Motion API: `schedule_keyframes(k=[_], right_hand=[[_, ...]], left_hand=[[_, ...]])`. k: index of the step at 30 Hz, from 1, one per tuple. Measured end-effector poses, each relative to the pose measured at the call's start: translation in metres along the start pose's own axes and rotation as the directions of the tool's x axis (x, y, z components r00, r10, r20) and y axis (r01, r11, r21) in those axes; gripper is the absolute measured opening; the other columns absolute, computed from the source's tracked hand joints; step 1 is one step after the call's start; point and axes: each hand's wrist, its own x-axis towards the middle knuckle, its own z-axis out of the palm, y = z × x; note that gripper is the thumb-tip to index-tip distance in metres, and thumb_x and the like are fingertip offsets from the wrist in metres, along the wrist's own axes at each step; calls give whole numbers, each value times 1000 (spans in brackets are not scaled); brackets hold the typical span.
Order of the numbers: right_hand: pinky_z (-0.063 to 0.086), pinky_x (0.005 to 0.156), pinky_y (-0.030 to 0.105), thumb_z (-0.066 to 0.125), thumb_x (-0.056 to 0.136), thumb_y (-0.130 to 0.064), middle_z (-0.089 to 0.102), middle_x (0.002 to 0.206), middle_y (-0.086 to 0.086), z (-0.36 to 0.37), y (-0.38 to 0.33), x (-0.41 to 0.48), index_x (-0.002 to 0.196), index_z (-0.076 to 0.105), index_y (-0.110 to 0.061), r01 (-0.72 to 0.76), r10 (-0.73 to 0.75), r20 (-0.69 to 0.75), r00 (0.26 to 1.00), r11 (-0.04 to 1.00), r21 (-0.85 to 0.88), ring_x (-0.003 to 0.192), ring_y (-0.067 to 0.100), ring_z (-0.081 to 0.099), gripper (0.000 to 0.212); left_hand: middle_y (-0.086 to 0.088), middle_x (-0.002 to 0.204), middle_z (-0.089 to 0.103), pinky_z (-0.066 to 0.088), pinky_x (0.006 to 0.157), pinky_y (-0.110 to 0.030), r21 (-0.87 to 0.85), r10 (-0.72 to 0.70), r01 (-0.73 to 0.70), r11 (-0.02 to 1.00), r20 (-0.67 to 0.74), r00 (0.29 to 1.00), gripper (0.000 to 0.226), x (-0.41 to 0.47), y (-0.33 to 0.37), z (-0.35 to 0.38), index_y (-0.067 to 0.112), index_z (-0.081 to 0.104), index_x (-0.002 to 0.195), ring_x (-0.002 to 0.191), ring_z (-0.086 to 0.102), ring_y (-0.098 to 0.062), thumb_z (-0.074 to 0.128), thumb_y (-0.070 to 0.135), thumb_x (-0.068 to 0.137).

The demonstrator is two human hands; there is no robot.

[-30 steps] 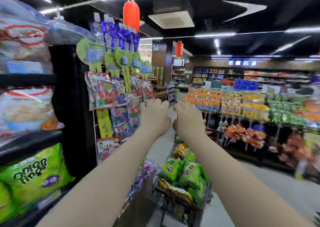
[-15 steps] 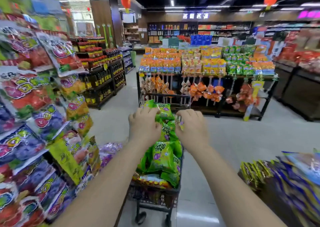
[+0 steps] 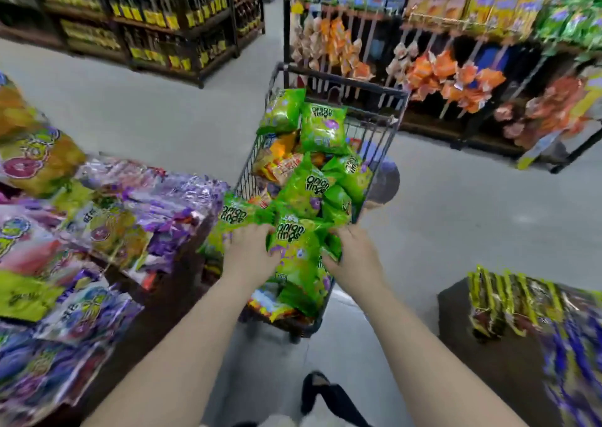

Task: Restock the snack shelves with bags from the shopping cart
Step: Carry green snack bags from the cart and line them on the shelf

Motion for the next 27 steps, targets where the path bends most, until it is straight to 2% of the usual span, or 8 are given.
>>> schedule_keyframes(k=[5, 8, 11, 15, 17, 20, 23, 27], right_hand=[[42, 98, 41, 73, 79, -24, 54, 124, 9, 28, 28, 29, 129, 52, -11, -58, 35, 171, 985, 990, 132, 116, 29, 50, 56], [39, 104, 40, 76, 77, -26, 48, 133, 9, 44, 38, 44, 140, 39, -11, -215, 142, 291, 946, 949, 233, 124, 26, 45, 74], [40, 107, 44, 81, 73, -29, 43, 143, 6, 63, 45, 52, 148, 20, -19, -401, 247, 418, 874, 853, 334, 131, 24, 43, 98], [41, 104, 37, 83, 74, -26, 40, 146, 2, 80, 44, 60, 152, 2, -21, -593, 343, 521, 782, 669, 449, 128, 19, 45, 113], [40, 107, 41, 84, 74, -26, 39, 147, 3, 88, 41, 61, 153, 3, -20, -678, 400, 562, 724, 563, 472, 130, 22, 44, 112], [43, 102, 36, 82, 77, -25, 45, 142, 5, 94, 39, 62, 150, 15, -16, -729, 412, 617, 671, 519, 446, 123, 22, 49, 99], [48, 97, 35, 83, 75, -22, 51, 135, 5, 89, 41, 65, 147, 20, -19, -744, 404, 637, 656, 487, 457, 111, 18, 54, 96], [55, 89, 39, 87, 70, -22, 56, 128, 3, 64, 51, 69, 140, 29, -29, -690, 315, 634, 706, 508, 516, 109, 19, 61, 91]], left_hand=[[-4, 116, 63, 49, 90, -45, -77, -189, 197, 977, 102, 977, 45, 16, -1, 40, 26, 58, 124, 113, 55, -30, 65, 38, 81], [-5, 118, 61, 48, 91, -47, -166, -244, 291, 942, 254, 936, 54, 26, -9, 61, 24, 54, 129, 114, 54, -31, 69, 41, 80], [-11, 135, 54, 43, 103, -46, -262, -270, 379, 887, 372, 888, 67, 39, -19, 78, 19, 45, 140, 125, 50, -31, 74, 38, 82], [-12, 145, 44, 39, 108, -45, -331, -316, 485, 810, 450, 835, 80, 60, -29, 90, 18, 35, 147, 131, 46, -28, 74, 45, 83], [-10, 148, 43, 39, 108, -43, -336, -318, 536, 775, 525, 789, 85, 68, -32, 91, 20, 33, 149, 132, 45, -27, 73, 50, 81], [-12, 144, 46, 42, 103, -36, -378, -302, 612, 694, 619, 725, 88, 73, -33, 91, 18, 32, 150, 128, 49, -25, 74, 49, 80], [-8, 134, 51, 42, 96, -30, -442, -286, 618, 650, 610, 738, 83, 68, -29, 84, 18, 37, 147, 120, 52, -21, 76, 46, 79], [4, 126, 54, 44, 103, -35, -556, -233, 606, 568, 597, 767, 88, 48, -23, 71, 22, 38, 144, 118, 53, -12, 80, 52, 72]])
